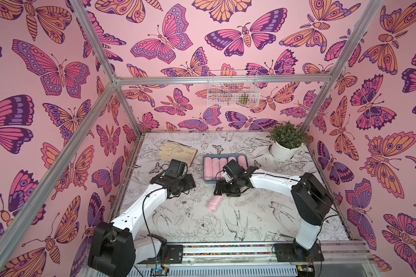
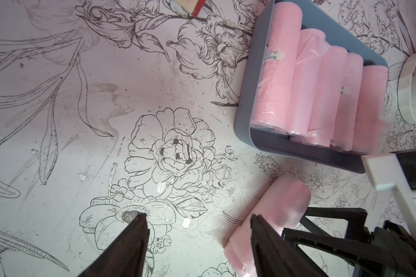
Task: Put the roll of trash bags into the storage box
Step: Pick up the roll of trash bags from the center of the board.
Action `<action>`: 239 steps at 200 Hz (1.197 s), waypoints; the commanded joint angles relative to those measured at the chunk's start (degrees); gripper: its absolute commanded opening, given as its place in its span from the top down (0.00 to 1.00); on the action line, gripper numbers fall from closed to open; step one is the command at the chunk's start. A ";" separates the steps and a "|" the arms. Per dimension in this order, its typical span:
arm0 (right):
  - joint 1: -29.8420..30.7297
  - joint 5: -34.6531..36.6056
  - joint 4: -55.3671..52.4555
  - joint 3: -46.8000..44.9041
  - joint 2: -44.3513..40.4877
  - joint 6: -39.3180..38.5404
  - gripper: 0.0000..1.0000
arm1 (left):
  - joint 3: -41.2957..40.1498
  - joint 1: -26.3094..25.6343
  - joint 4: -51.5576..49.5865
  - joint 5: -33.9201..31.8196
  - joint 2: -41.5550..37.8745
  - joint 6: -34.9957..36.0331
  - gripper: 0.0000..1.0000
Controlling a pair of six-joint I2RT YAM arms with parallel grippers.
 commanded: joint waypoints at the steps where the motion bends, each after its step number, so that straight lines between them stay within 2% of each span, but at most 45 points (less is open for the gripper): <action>1: 0.69 0.44 -2.63 2.21 1.75 -0.11 0.18 | -1.43 0.37 -0.46 0.32 -1.06 -0.35 0.29; 85: 4.62 3.01 -12.33 11.61 8.69 -7.08 0.23 | -1.71 0.37 -0.46 0.85 -0.43 -0.61 0.29; 111: 5.04 6.15 -16.80 13.47 9.38 -10.83 0.26 | -1.62 0.38 -0.42 0.98 -0.12 -0.62 0.29; 181: 4.96 17.30 -29.20 17.47 10.40 -22.53 0.27 | -0.73 0.46 -0.42 1.20 0.97 -0.82 0.28; 239: 4.97 12.20 -26.97 17.37 10.08 -23.27 0.27 | -0.20 0.55 -0.46 1.42 1.46 -0.61 0.28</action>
